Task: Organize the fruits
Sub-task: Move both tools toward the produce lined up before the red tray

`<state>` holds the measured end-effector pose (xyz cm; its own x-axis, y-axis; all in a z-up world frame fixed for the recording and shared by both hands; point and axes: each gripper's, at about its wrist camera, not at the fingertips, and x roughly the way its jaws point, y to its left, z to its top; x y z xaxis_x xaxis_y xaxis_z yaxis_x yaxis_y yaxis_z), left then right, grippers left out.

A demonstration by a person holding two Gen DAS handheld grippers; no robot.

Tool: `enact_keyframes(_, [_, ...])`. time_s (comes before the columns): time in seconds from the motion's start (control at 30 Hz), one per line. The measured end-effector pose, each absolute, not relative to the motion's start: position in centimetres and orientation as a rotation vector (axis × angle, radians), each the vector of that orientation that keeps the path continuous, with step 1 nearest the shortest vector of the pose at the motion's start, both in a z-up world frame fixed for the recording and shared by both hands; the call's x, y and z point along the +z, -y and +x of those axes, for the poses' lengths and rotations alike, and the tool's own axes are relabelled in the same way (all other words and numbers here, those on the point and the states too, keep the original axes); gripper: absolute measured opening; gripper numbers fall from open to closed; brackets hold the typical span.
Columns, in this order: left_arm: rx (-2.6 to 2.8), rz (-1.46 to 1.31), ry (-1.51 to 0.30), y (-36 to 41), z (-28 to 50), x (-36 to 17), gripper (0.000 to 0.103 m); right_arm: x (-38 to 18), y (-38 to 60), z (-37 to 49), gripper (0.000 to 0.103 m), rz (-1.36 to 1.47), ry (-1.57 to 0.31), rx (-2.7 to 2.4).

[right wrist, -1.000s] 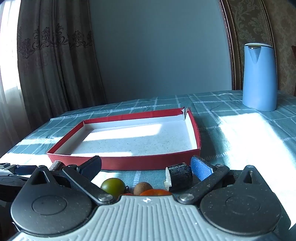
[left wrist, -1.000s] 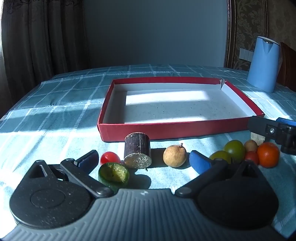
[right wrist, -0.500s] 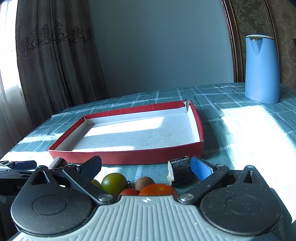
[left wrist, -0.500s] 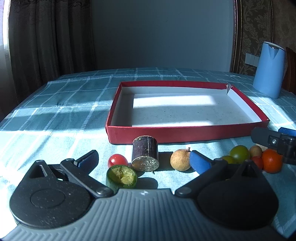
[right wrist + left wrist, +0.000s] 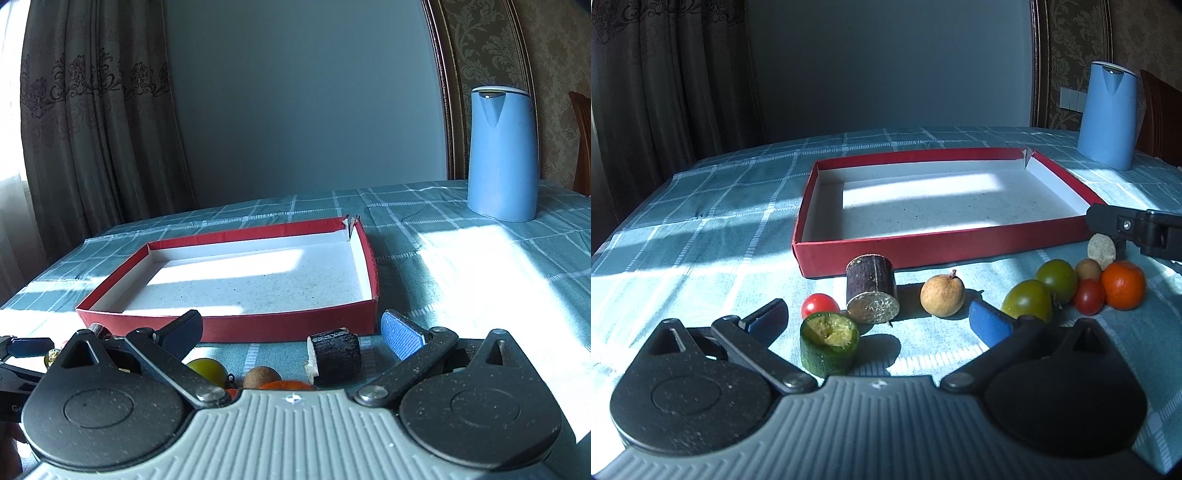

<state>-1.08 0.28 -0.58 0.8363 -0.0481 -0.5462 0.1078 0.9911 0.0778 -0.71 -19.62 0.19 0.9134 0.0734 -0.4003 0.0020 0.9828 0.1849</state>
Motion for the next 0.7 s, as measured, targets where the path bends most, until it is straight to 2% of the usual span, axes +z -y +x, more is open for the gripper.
enact_keyframes(0.7, [-0.125,0.171,-0.576,0.4,-1.4,-0.7,0.103,-0.5,19.0,-0.3,0.103,0.14,-0.485,0.056])
